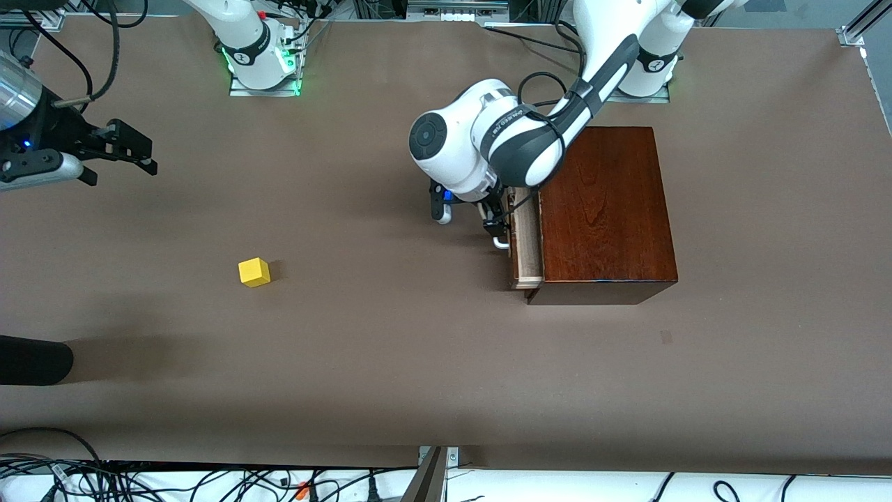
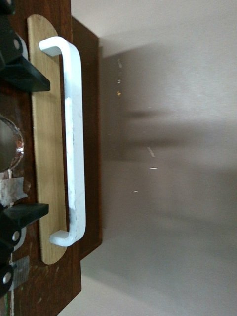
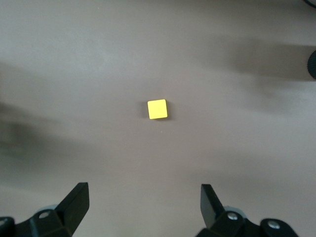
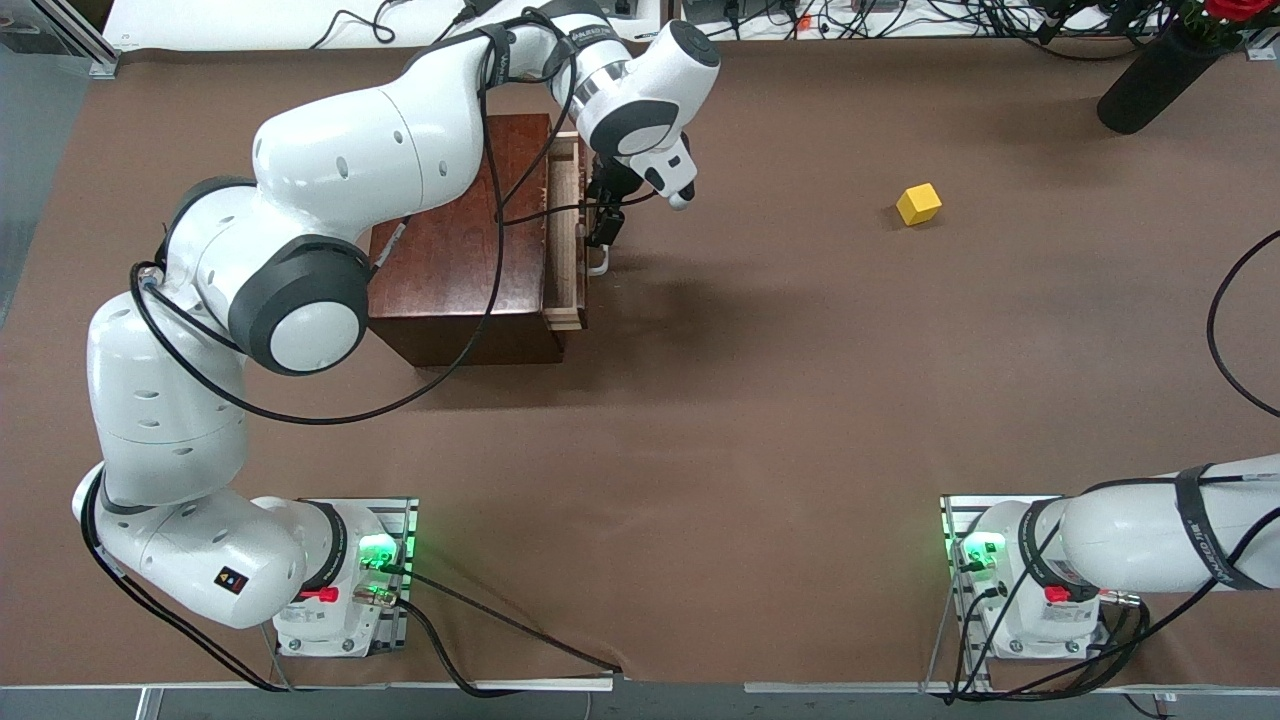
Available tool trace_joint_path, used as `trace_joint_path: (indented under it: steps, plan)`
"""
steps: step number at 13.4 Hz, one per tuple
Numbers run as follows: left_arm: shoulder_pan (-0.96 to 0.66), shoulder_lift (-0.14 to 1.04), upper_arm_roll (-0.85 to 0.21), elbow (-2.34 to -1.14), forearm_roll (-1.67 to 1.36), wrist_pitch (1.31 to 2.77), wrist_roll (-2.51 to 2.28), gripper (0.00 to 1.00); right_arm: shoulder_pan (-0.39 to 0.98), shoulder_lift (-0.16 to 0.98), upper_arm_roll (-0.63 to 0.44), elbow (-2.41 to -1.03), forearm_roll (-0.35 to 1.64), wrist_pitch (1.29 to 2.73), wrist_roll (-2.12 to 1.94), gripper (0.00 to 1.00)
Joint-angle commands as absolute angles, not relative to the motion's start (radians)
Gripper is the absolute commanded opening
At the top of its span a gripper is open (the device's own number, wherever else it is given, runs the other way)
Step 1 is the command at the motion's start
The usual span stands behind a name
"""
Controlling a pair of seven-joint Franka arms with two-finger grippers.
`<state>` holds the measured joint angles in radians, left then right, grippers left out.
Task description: Open drawer, take yellow block, close drawer
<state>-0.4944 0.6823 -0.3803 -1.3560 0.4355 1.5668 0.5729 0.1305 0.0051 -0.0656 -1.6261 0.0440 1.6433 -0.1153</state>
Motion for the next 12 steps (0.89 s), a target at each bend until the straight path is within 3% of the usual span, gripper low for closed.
trace_joint_path:
  steps: [1, 6, 12]
  plan:
    - [-0.450, 0.640, -0.374, -1.374, 0.482, 1.519, 0.597, 1.00, 0.115, 0.017, -0.048, -1.588, 0.025, 1.618, -0.098, 1.00]
    - [-0.411, 0.635, -0.373, -1.381, 0.482, 1.470, 0.597, 1.00, 0.127, 0.015, -0.040, -1.575, -0.080, 1.598, -0.097, 1.00]
    - [-0.429, 0.637, -0.391, -1.323, 0.457, 1.529, 0.505, 1.00, 0.167, 0.029, -0.037, -1.536, -0.038, 1.618, -0.087, 1.00]
